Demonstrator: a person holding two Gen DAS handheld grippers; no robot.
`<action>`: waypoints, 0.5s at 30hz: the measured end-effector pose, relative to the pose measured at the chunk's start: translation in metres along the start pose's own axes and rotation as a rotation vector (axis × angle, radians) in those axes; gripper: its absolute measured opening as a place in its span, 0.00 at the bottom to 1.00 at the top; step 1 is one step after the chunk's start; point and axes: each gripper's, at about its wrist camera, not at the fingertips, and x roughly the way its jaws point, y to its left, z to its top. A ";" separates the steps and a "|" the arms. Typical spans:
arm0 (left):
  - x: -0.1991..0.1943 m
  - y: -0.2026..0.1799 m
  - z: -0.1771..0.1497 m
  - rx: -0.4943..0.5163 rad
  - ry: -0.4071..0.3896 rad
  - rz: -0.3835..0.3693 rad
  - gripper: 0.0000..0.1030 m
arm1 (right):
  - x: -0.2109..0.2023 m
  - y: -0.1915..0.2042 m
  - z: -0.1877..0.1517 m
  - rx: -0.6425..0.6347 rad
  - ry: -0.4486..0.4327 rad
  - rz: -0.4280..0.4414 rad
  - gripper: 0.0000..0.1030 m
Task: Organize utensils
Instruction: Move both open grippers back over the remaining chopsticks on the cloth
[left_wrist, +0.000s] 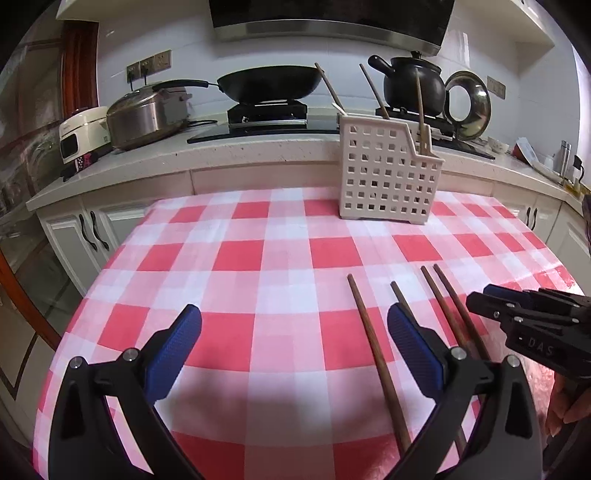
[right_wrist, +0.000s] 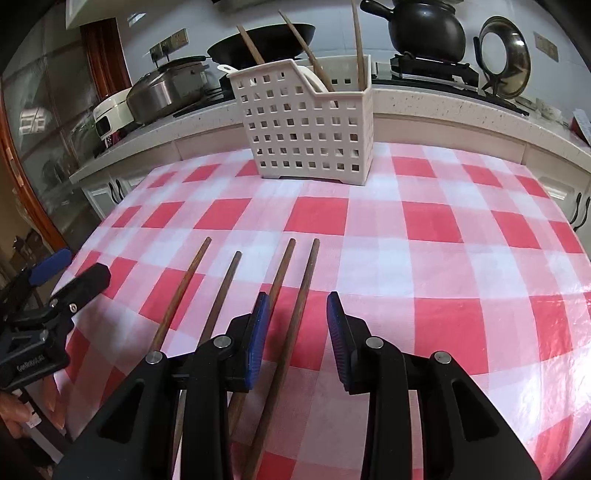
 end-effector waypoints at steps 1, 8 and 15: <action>0.002 0.001 -0.001 -0.004 0.006 -0.002 0.95 | 0.001 0.001 0.000 -0.003 0.004 -0.005 0.31; 0.009 0.009 -0.002 -0.044 0.038 -0.024 0.95 | 0.012 0.004 0.001 -0.011 0.047 -0.032 0.23; 0.022 0.006 -0.001 -0.021 0.093 -0.016 0.95 | 0.020 0.004 0.003 -0.013 0.076 -0.062 0.20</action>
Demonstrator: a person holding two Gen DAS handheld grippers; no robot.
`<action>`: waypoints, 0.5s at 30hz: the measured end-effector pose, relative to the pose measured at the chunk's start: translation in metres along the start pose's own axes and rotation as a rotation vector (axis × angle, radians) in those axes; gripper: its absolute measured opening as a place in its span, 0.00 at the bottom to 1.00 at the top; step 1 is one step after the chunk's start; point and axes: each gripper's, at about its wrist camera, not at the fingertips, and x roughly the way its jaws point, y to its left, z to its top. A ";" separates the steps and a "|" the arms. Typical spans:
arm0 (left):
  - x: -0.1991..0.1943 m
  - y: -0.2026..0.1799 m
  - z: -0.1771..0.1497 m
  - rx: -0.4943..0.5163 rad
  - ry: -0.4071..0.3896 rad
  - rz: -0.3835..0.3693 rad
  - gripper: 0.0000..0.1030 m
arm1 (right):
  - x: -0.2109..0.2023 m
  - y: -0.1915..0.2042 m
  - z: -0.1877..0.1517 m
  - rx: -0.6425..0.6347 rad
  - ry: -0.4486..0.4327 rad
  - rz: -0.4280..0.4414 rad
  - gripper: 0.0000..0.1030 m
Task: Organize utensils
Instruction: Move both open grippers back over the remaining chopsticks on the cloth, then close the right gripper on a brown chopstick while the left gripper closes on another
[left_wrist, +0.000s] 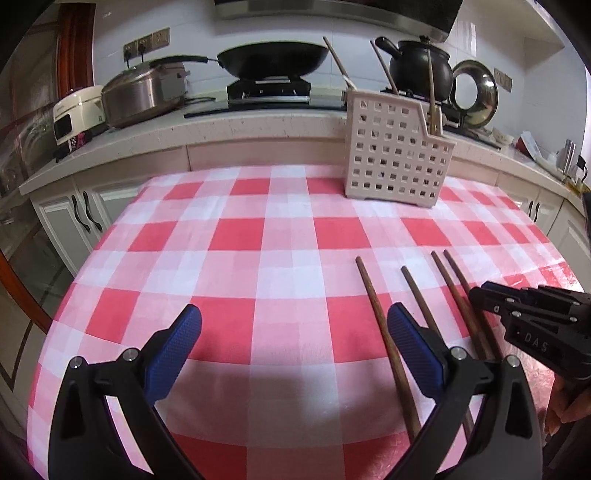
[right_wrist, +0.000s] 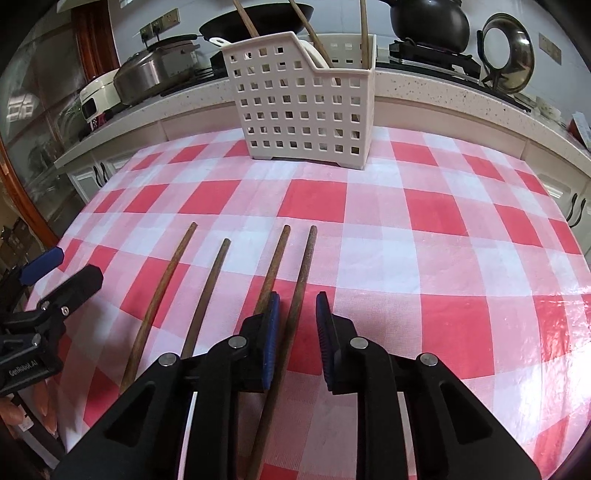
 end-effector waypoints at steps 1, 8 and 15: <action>0.002 0.000 -0.001 0.001 0.005 -0.002 0.95 | 0.001 0.000 0.000 0.000 0.004 -0.002 0.20; 0.005 -0.001 -0.002 0.001 0.022 -0.018 0.95 | 0.005 0.003 0.002 -0.019 0.019 -0.027 0.19; 0.009 -0.008 -0.002 0.011 0.044 -0.034 0.95 | 0.007 0.011 0.002 -0.067 0.025 -0.044 0.13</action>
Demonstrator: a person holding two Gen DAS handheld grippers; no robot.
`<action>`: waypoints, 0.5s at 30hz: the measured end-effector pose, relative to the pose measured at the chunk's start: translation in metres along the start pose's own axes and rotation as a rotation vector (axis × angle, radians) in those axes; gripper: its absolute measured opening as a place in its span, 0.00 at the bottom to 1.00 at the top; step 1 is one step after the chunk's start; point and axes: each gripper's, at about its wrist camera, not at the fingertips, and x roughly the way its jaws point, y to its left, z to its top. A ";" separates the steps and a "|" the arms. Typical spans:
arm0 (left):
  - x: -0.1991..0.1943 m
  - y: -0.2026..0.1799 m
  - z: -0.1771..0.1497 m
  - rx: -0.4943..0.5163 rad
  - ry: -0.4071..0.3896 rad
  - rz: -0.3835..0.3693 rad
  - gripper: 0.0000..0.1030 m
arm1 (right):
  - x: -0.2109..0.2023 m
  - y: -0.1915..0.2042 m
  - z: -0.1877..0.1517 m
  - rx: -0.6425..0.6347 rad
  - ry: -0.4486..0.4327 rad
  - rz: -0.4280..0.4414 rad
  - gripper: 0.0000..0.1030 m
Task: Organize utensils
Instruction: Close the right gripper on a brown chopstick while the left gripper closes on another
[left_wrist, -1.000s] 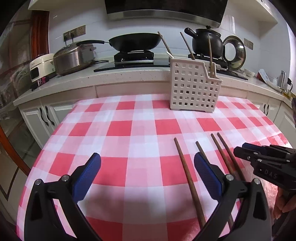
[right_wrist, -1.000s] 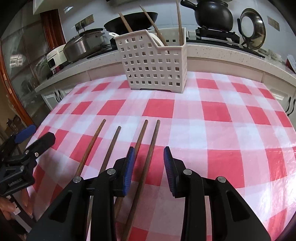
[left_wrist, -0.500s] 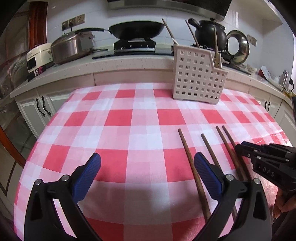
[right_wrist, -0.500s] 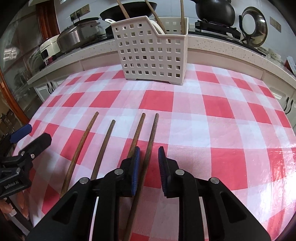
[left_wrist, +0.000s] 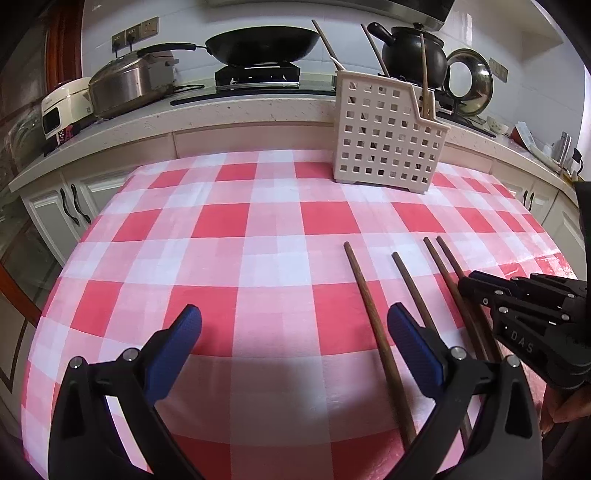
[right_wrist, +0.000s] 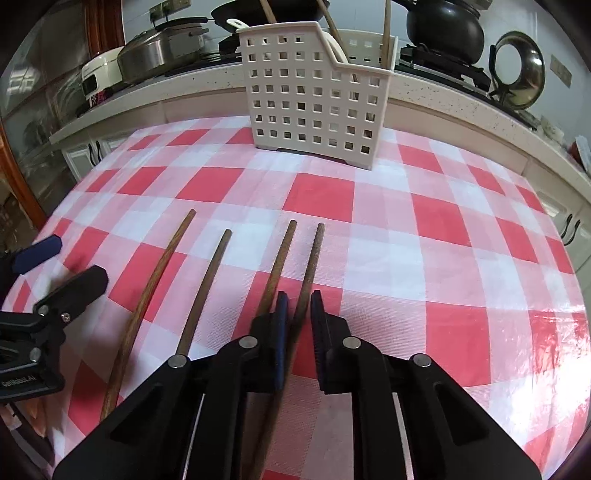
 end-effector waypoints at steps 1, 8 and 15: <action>0.001 -0.001 0.000 0.000 0.005 0.000 0.95 | 0.000 -0.001 0.000 0.005 0.000 0.005 0.11; 0.012 -0.010 0.001 0.004 0.055 0.004 0.95 | -0.003 -0.013 -0.002 0.046 -0.003 0.054 0.06; 0.022 -0.020 0.003 0.002 0.086 0.021 0.91 | -0.005 -0.020 -0.004 0.073 -0.005 0.099 0.06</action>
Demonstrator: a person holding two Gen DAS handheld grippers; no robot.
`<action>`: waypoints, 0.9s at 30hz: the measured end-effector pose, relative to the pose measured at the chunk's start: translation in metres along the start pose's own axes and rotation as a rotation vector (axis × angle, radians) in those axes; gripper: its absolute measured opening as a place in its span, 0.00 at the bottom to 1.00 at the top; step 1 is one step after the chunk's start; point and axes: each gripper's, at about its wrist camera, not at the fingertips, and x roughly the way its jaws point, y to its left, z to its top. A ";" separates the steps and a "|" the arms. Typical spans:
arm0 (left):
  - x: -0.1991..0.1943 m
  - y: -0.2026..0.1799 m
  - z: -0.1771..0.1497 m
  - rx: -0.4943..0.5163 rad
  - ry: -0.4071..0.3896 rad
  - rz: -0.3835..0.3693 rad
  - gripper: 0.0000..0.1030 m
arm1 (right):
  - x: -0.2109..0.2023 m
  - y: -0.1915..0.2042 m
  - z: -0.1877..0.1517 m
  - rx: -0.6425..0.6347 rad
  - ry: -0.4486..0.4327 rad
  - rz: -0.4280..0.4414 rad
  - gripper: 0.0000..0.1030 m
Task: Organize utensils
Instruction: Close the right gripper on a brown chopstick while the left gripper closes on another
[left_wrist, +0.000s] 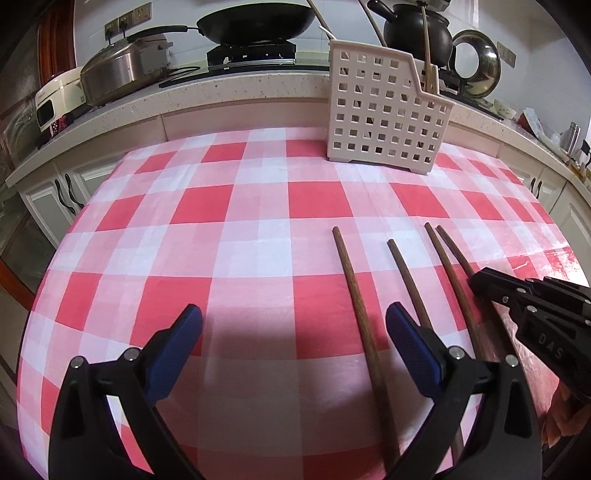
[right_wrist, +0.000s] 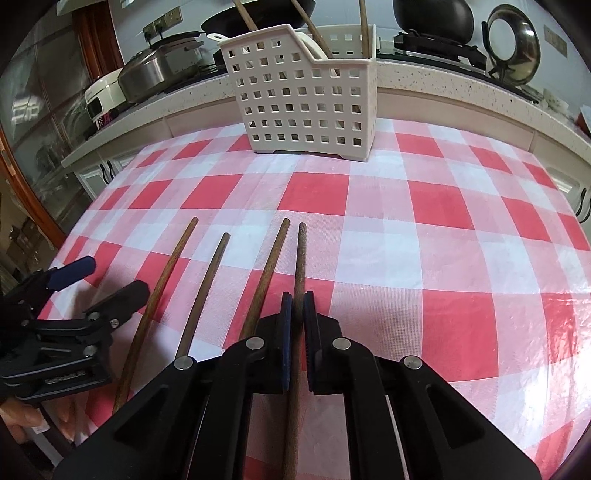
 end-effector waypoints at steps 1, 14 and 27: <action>0.002 -0.002 0.000 0.003 0.009 -0.002 0.89 | 0.000 -0.001 0.000 0.002 0.000 0.004 0.06; 0.011 -0.017 0.001 0.018 0.045 -0.025 0.57 | 0.000 -0.003 -0.001 0.013 0.001 0.019 0.07; 0.009 -0.035 0.000 0.102 0.032 -0.035 0.18 | 0.000 0.002 0.000 -0.054 0.010 0.004 0.07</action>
